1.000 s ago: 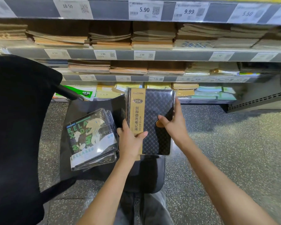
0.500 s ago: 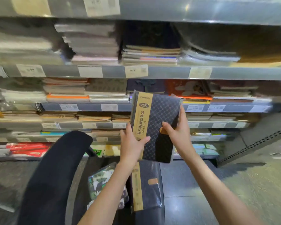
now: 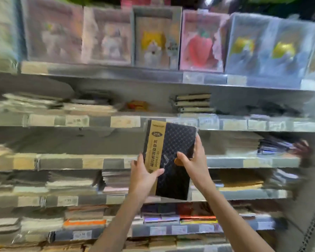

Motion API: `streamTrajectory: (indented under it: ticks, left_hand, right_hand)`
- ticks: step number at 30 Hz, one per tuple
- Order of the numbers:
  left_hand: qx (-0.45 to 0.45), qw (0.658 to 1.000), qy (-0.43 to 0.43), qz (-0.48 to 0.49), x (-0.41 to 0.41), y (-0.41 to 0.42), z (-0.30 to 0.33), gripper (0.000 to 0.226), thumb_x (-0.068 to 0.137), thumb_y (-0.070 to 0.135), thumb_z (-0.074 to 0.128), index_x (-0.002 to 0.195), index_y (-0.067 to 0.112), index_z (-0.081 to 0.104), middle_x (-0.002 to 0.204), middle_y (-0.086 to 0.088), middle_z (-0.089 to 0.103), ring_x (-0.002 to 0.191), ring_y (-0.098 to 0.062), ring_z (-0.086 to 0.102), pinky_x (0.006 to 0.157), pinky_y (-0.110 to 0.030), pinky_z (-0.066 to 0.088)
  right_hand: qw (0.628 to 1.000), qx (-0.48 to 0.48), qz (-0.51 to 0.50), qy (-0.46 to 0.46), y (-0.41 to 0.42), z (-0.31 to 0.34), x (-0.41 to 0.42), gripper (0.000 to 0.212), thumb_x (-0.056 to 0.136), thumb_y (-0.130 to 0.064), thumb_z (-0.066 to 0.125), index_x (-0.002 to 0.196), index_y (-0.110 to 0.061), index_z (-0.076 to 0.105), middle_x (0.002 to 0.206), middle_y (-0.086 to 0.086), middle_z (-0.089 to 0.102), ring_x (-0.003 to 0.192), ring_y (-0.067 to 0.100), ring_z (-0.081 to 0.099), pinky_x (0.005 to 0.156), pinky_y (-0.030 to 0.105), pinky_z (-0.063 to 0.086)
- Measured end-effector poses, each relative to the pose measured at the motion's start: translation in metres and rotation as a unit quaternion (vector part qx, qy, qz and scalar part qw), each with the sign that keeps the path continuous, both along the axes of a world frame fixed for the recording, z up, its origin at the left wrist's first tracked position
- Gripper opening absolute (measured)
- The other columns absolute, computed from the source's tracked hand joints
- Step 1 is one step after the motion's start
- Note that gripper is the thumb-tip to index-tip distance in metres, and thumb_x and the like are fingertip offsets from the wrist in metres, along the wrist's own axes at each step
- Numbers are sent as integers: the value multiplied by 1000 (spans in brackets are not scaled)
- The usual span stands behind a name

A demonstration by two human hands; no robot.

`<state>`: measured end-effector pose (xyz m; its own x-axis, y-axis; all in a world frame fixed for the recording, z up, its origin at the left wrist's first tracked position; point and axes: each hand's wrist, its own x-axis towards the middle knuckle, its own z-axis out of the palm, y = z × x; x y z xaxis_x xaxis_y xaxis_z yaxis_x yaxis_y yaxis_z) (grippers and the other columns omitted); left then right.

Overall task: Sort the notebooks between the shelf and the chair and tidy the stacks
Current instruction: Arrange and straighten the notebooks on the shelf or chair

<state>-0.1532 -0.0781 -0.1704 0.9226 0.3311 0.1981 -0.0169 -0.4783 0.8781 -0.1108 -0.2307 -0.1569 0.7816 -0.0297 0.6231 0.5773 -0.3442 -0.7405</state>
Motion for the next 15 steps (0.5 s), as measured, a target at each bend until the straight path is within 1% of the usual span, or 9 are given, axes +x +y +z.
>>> streamTrajectory:
  ticks: [1,3,4,6,8,9,11,13,15]
  left_hand:
    - [5,1000,-17,-1,1,3,17,96,75,40,73,148,19,14,152,-13,19,140,-27,22,110,-43,27]
    - [28,999,-41,-4,3,10,39,96,75,43,72,148,18,14,153,-14,17,142,-26,15,111,-42,24]
    - [33,998,-47,-7,6,12,47,95,74,45,72,147,18,17,152,-14,20,141,-27,19,110,-41,26]
    - [35,998,-50,-10,13,17,58,93,72,47,73,144,19,22,147,-14,27,134,-27,32,107,-41,32]
    - [25,999,-47,-8,21,20,69,91,72,46,74,143,19,24,143,-12,30,130,-27,36,106,-40,35]
    - [23,999,-49,-5,26,21,73,90,72,45,74,143,18,26,141,-12,33,129,-27,38,105,-40,36]
    - [22,998,-63,-2,36,23,78,86,73,42,74,142,16,29,135,-10,38,125,-25,42,102,-38,38]
    - [19,997,-76,2,46,24,84,83,75,41,73,140,15,30,134,-9,40,124,-23,42,101,-36,39]
    - [16,997,-69,20,60,26,90,84,76,41,72,142,14,27,138,-10,37,125,-24,42,101,-38,40]
  right_hand:
    - [1000,-4,-3,-6,2,17,2,75,79,-29,66,141,-34,24,128,-6,47,120,12,45,99,48,43]
    - [1000,-7,-9,-25,6,42,8,74,79,-27,67,140,-30,25,127,-4,47,119,12,46,99,47,43]
    - [999,-6,-4,-38,7,51,11,74,78,-28,67,139,-30,26,127,-5,47,118,12,47,98,47,45]
    - [999,-2,6,-47,9,64,19,75,74,-34,65,138,-39,26,124,-6,48,116,15,49,90,47,50]
    - [999,-3,12,-49,12,74,30,74,75,-31,65,136,-43,26,119,-8,49,112,16,51,84,47,53]
    - [999,-8,15,-51,14,78,36,73,77,-26,66,136,-41,27,117,-9,50,111,15,52,84,47,53]
    - [998,-20,21,-51,19,86,48,76,81,-18,67,142,-32,23,120,-7,50,110,10,51,91,45,51]
    - [998,-43,11,-47,22,95,64,83,83,-18,67,147,-27,15,125,-5,46,114,8,46,98,39,46]
    - [997,-65,10,-41,27,105,80,85,83,-19,67,148,-27,12,122,-3,46,109,10,48,93,34,48]
